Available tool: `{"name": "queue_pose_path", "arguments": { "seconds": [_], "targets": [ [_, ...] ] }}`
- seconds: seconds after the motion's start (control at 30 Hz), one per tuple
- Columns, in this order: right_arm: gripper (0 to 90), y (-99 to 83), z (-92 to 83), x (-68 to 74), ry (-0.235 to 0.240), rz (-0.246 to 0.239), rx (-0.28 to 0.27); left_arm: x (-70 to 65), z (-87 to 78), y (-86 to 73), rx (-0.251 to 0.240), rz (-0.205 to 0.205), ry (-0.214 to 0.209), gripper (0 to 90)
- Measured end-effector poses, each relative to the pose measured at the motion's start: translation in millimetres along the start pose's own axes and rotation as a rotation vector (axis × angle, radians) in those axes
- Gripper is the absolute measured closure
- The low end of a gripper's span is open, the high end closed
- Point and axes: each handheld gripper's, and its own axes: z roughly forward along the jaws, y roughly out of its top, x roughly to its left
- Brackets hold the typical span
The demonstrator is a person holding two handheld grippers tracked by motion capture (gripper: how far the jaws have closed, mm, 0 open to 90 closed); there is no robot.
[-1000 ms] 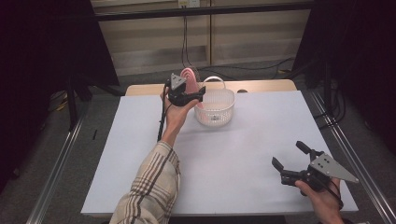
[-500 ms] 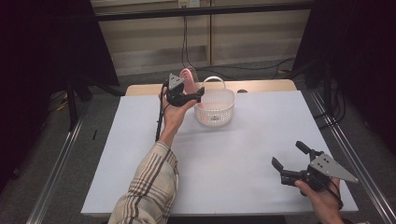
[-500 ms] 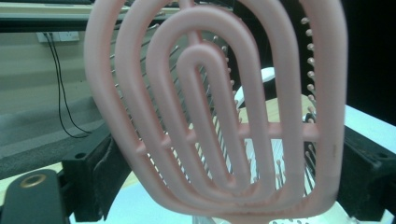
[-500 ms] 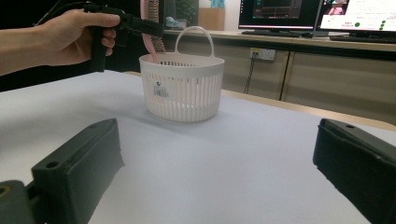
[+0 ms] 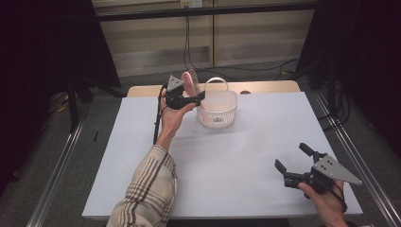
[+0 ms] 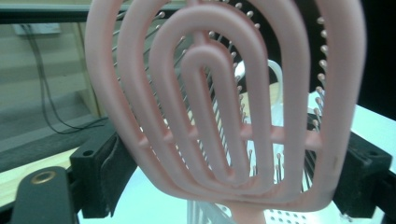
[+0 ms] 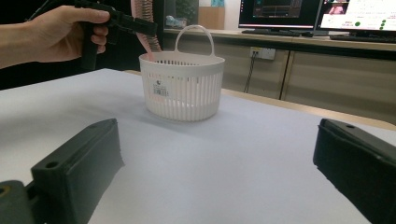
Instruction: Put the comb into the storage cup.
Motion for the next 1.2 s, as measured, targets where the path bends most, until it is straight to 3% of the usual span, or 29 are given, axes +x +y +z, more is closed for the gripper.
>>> {"name": "queue_pose_path", "arguments": {
  "seconds": [0.13, 0.33, 0.97, 1.1, 1.2],
  "targets": [
    [0.3, -0.1, 0.4, 0.0, -0.002, -0.002, 0.001, -0.6, -6.0, -0.9, 0.005, 0.035, -0.038, 15.9],
    [0.3, -0.3, 1.0, 0.3, -0.004, -0.001, 0.002, 0.5, -11.6, -6.7, -0.006, 0.020, -0.060, 16.9],
    [0.3, -0.6, 1.5, 0.4, -0.005, -0.003, 0.007, -3.0, -19.9, -11.6, -0.007, 0.050, -0.102, 17.9],
    [0.3, -0.7, 1.9, 0.4, -0.005, 0.001, 0.008, -4.8, -18.3, -13.9, 0.023, 0.075, -0.099, 17.5],
    [0.3, -0.8, 2.1, 0.0, -0.005, -0.003, 0.006, -5.8, -14.1, -15.9, 0.024, 0.051, -0.097, 17.0]
  ]
}}
